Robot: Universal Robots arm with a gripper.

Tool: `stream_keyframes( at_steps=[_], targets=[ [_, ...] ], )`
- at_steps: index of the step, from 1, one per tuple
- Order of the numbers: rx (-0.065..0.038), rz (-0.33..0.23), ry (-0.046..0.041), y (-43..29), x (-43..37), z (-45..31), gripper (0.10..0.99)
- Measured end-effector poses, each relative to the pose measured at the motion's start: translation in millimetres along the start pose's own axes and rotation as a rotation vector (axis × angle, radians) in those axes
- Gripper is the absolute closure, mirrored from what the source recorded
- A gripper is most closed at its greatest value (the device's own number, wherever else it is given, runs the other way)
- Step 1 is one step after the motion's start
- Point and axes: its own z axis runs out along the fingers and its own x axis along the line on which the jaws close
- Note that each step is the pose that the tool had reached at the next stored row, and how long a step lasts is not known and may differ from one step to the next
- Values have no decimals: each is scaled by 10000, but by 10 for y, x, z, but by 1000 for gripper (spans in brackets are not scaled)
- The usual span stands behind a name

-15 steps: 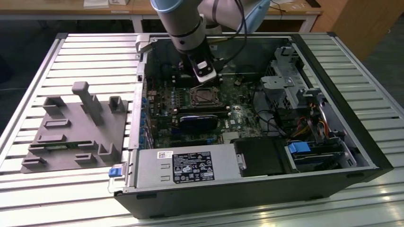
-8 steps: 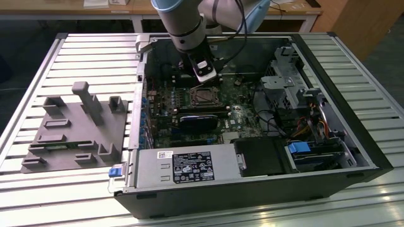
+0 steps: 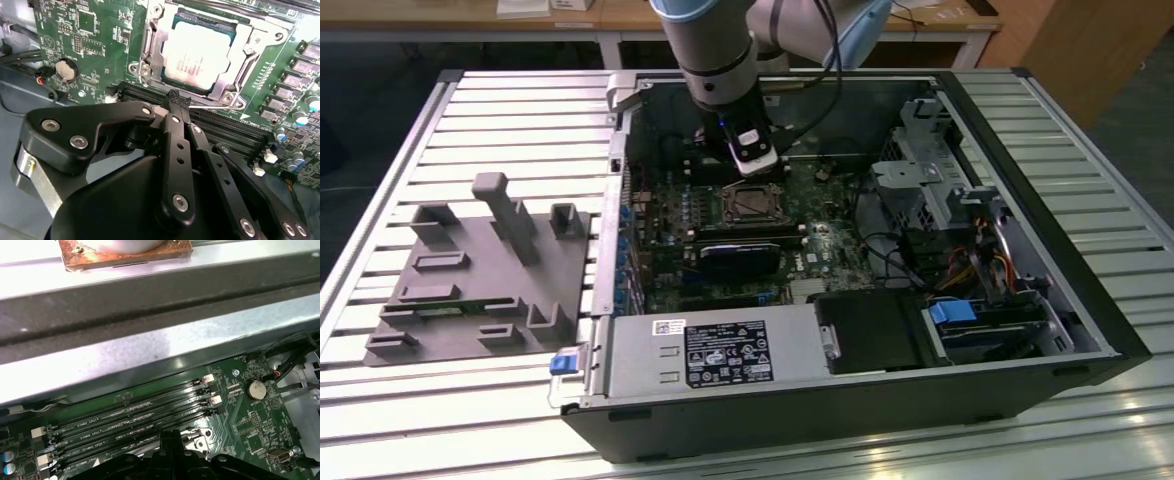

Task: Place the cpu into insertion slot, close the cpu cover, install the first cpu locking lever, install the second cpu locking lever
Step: 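Install the first cpu locking lever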

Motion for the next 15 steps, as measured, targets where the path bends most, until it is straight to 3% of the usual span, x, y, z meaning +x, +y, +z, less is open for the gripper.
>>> stream_keyframes(
  at_steps=[15],
  targets=[
    [0, 0, 0, 28, -4, -42, 980]
  ],
)
